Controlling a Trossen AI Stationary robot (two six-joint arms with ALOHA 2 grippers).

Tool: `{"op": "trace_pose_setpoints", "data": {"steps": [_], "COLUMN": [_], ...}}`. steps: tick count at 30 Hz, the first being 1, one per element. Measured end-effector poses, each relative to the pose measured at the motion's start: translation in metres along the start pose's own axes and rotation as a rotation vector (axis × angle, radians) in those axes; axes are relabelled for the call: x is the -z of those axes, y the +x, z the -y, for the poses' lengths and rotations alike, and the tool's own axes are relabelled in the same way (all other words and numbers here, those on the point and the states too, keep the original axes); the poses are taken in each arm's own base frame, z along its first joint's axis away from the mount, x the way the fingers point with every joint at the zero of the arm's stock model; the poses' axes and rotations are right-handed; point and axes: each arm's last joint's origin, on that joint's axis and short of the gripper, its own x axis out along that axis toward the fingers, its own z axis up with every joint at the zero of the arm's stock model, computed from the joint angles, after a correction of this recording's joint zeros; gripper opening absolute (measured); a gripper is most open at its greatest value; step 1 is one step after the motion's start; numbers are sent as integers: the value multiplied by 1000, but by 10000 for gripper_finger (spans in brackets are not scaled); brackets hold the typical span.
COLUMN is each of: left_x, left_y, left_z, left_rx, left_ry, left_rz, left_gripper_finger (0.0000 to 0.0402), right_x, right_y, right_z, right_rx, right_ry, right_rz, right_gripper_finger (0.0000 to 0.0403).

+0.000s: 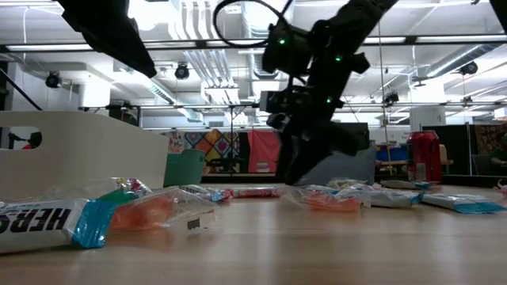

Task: Sort candy
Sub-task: Put the transparent candy rolls into the black bin

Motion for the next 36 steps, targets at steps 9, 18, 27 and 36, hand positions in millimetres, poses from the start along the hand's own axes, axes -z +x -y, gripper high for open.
{"op": "trace_pose_setpoints", "data": {"steps": [9,18,27,36], "left_x": [0,0,0,-1], "left_y": [0,0,0,0], "left_z": [1,1,1,0], "left_rx": [2,3,5,-42], "left_ry": [4,6,3,1], "left_rz": [0,1,5,42], "left_gripper_finger": [111,111,111,111], "right_x": [-7,2,7,2], "right_y": [7,13,31,17], "right_z": [5,17,14,16], "right_rx": [-67,-103,-156,-165], "right_ry": [-51,14,26,82], "right_rz": [-40,-22,-51,2], "right_gripper_finger": [144,119,79,14]}}
